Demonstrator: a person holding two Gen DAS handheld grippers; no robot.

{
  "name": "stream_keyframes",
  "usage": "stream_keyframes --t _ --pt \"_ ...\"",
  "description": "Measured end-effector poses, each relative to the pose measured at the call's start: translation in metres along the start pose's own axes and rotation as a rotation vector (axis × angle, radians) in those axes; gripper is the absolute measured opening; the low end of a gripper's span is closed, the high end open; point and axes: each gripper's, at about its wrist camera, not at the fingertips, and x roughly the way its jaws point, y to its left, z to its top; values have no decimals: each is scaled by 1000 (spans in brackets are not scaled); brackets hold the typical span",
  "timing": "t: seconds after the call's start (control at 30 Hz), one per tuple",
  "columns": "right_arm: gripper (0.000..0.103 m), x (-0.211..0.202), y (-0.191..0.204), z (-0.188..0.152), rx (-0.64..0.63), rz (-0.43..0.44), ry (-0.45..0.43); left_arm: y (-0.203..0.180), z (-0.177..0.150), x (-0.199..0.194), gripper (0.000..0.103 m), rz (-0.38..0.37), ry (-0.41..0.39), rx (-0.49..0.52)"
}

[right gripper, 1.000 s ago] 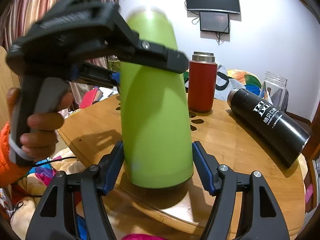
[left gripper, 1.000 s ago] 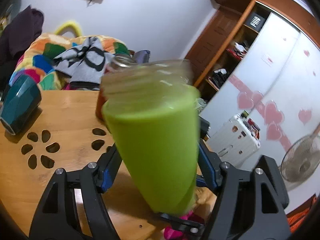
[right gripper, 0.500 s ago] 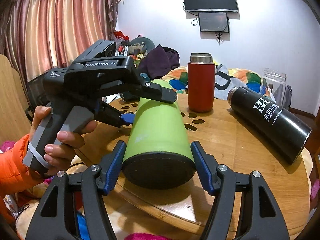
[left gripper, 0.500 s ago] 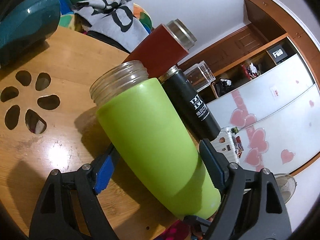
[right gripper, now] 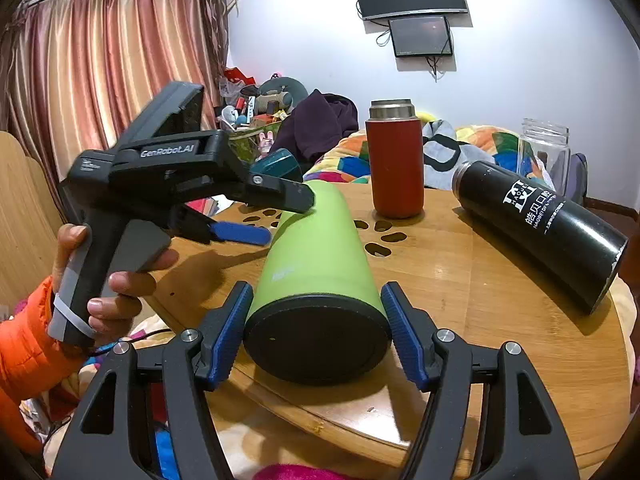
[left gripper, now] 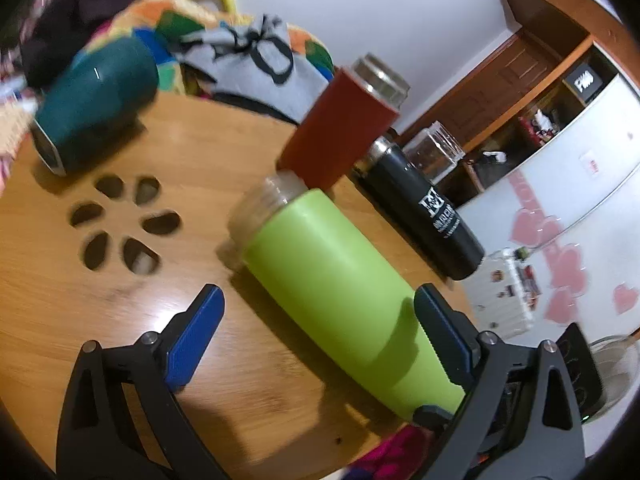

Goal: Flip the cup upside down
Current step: 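Tip the green cup onto its side with the left tool while the right tool approaches its black base, then grasp the cup's black base end with the right tool while the left tool holds the cup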

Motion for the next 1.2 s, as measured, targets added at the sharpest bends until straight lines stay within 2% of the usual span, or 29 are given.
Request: stream_keyframes --t 0.13,0.2,0.23,0.3,0.33,0.4,0.5,0.6,0.67,0.9,1.2 --pt "64 3 -3 -2 14 16 15 -27 -6 -21 94 93 -120 174" --pt "64 8 -3 -3 19 18 33 -42 -6 -24 81 133 -153 250" --pt "64 9 -3 -4 18 14 39 -49 -8 -24 78 151 -160 289" --pt "65 14 -1 -6 10 1 56 -63 -13 -19 59 184 -165 361" --pt "65 15 0 -7 8 -1 63 -67 -13 -15 54 190 -161 377" --pt "64 19 1 -10 9 -4 82 -76 -15 -7 36 201 -155 411" --pt "62 17 7 -13 -10 -35 84 -78 -18 -2 22 189 -150 428" --pt "62 13 10 -12 -16 -52 76 -82 -19 -4 16 191 -162 440" --pt "62 1 13 -7 -25 -64 35 -83 -18 -7 15 177 -174 446" --pt "62 -32 19 20 -39 -74 -81 -92 -16 -28 13 148 -232 456" --pt "62 -34 20 56 -55 -83 -154 -96 -5 -44 11 118 -293 444"
